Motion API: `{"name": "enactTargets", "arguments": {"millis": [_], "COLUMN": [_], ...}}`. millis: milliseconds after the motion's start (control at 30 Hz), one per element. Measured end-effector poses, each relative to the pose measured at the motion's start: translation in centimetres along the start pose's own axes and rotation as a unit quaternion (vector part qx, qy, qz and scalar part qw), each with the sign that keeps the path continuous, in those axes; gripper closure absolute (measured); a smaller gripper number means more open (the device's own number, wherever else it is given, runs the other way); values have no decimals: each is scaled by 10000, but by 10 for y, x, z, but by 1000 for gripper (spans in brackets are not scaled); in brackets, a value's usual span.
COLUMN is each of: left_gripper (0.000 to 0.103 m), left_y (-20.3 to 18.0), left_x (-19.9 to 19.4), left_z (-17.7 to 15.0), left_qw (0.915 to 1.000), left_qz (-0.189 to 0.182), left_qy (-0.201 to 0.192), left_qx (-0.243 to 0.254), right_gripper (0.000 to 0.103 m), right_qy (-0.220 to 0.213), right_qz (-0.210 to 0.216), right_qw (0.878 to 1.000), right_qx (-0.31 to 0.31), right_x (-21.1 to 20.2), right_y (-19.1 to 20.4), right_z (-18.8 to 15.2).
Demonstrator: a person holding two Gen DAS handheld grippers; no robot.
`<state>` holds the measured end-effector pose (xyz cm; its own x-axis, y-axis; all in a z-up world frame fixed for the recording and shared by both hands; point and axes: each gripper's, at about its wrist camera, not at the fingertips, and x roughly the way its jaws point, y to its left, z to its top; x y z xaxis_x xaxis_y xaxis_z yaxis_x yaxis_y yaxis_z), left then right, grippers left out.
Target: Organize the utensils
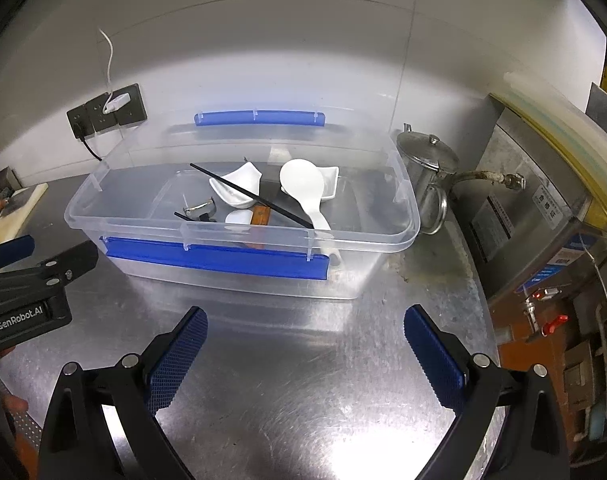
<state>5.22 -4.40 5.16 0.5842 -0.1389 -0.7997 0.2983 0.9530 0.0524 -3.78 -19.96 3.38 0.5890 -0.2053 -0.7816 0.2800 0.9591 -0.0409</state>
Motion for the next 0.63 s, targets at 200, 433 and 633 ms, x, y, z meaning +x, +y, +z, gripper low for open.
{"name": "enactTargets", "arguments": {"millis": [200, 433, 633], "left_gripper": [8, 8, 8], "left_y": [-8, -13, -17], "left_x": [3, 4, 5], "left_z": [3, 6, 7], "left_qw": [10000, 10000, 9999], "left_qz": [-49, 22, 103], "left_qy": [7, -29, 0], "left_qx": [29, 40, 90], "right_gripper": [5, 5, 5], "right_qy": [-30, -6, 67], "right_qz": [3, 84, 188], "right_qw": [10000, 9999, 9998], "right_qx": [45, 85, 78], "right_x": [2, 8, 14], "right_y": [-5, -10, -12], "right_z": [3, 8, 10]}}
